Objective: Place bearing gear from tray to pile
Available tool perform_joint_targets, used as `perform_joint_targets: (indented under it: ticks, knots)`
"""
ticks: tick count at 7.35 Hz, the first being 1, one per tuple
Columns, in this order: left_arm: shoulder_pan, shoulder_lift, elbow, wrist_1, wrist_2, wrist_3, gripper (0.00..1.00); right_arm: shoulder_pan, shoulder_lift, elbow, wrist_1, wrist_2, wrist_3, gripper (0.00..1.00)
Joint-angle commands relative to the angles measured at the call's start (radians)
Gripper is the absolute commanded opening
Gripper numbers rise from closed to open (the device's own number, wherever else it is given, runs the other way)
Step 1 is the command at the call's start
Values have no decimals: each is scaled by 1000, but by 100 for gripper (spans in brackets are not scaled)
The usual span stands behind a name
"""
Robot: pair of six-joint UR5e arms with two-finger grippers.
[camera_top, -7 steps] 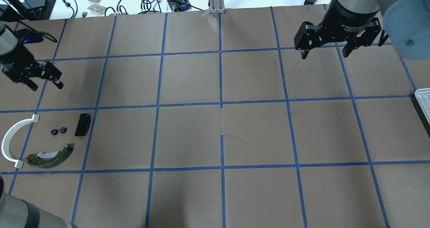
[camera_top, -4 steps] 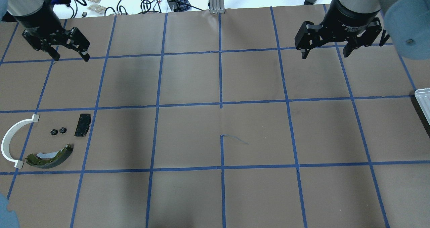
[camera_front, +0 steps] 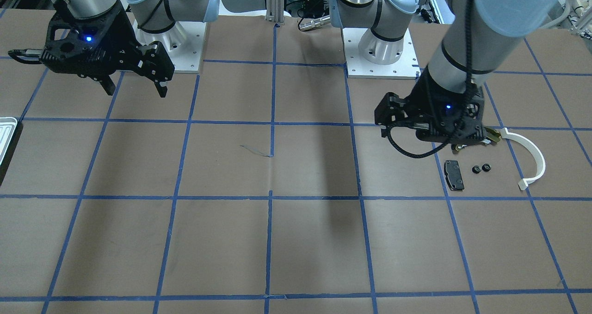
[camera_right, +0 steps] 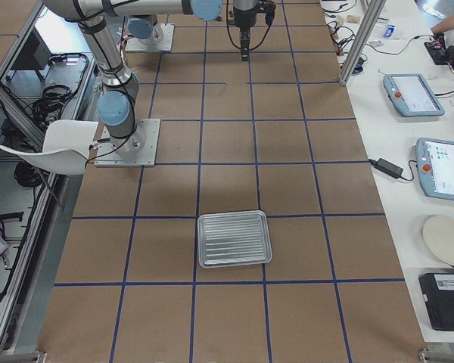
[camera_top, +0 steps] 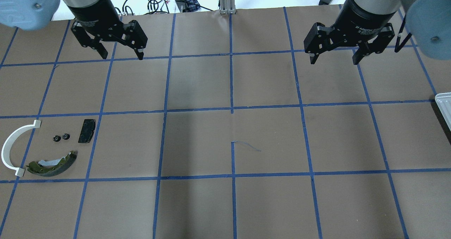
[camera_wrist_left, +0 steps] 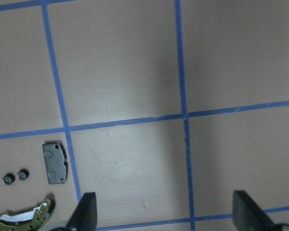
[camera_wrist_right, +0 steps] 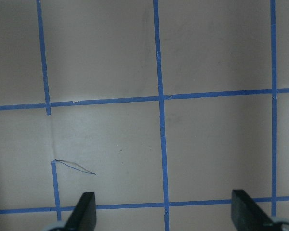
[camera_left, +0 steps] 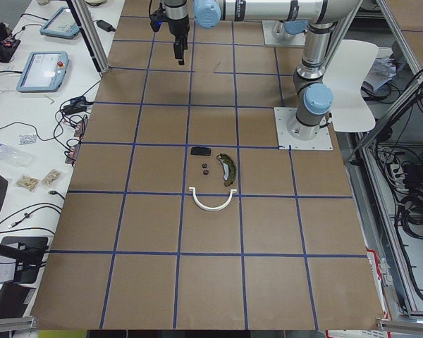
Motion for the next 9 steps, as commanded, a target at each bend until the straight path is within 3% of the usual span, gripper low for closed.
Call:
perform_joint_targets:
  ticks: [1,3,9]
  knots:
    - [-57,42,-16,10,-22,-46,100,-1,-1,-5,29,-52,-9,100]
    - [-45,91,-87,12,-25,-35,100,-3,-1,-7,30,-102,-10,100]
    - [22,119,-113,13,-16,-2,100,0,-6,2,38,-60,-12,100]
